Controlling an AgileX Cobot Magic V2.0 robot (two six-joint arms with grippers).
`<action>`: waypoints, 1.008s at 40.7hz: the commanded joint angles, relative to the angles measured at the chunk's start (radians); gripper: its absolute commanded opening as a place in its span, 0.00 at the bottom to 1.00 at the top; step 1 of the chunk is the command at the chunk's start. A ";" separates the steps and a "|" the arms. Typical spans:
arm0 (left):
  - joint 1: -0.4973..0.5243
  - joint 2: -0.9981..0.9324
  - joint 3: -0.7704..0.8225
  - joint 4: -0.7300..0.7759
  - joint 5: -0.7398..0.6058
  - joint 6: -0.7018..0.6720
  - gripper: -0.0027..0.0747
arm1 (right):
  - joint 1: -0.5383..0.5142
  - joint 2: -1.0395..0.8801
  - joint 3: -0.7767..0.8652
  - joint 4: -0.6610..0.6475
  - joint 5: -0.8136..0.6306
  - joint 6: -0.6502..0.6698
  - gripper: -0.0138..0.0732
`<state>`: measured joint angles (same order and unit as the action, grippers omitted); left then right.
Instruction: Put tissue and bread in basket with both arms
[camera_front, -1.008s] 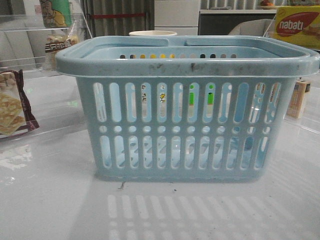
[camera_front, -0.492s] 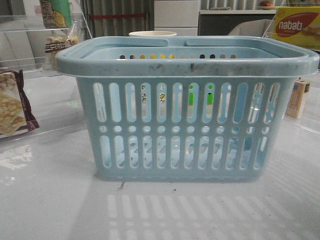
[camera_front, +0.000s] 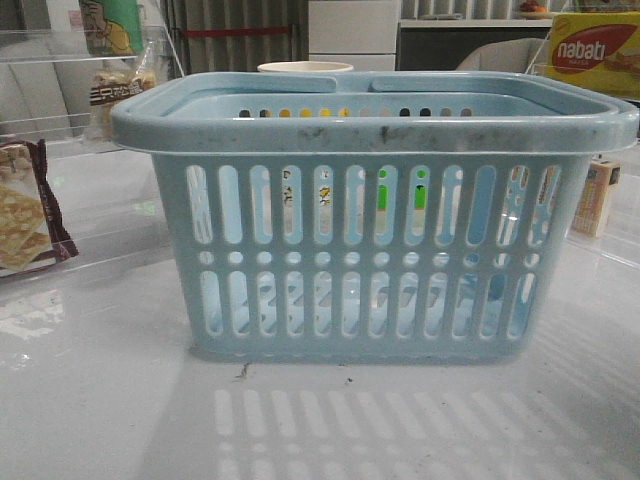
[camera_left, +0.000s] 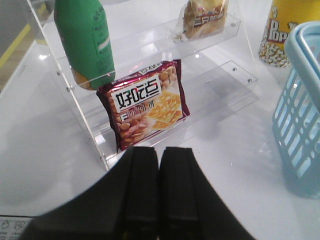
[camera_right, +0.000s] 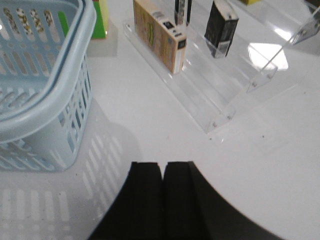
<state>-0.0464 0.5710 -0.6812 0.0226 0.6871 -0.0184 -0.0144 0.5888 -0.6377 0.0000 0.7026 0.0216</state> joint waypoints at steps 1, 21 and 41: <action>-0.004 0.041 -0.026 -0.008 -0.073 -0.007 0.17 | 0.001 0.059 -0.035 -0.012 -0.055 -0.002 0.23; -0.092 0.119 -0.026 -0.030 -0.132 0.024 0.71 | -0.034 0.299 -0.053 -0.024 -0.165 0.006 0.78; -0.242 0.119 -0.026 -0.013 -0.153 0.024 0.57 | -0.213 0.747 -0.394 -0.024 -0.310 0.006 0.78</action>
<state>-0.2801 0.6877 -0.6775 0.0084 0.6181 0.0000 -0.2213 1.2896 -0.9470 -0.0130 0.4900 0.0235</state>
